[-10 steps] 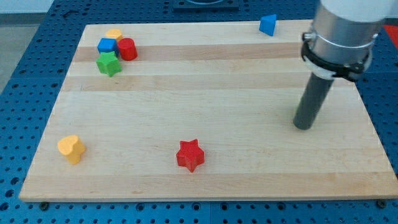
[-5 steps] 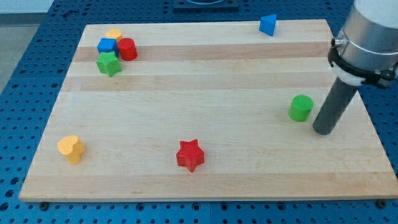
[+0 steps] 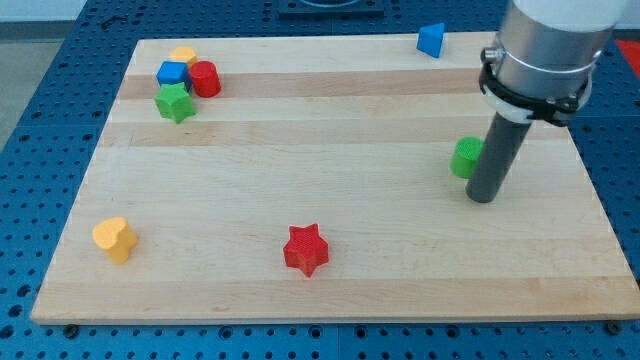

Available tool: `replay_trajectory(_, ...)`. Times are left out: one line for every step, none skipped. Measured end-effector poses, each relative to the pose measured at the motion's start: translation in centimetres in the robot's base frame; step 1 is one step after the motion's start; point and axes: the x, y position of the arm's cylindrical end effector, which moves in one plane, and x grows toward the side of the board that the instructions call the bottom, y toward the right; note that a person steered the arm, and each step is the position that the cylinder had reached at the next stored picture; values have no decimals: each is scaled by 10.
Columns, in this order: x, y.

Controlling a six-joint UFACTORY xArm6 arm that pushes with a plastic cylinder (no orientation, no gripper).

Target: Push green circle towards top right

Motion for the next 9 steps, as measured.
replay_trajectory(-35,10)
replay_trajectory(-70,10)
replay_trajectory(-97,10)
replay_trajectory(-79,-6)
replay_trajectory(-77,-26)
replay_trajectory(-95,-41)
replay_trajectory(-111,-26)
replay_trajectory(-133,-19)
replay_trajectory(-162,-19)
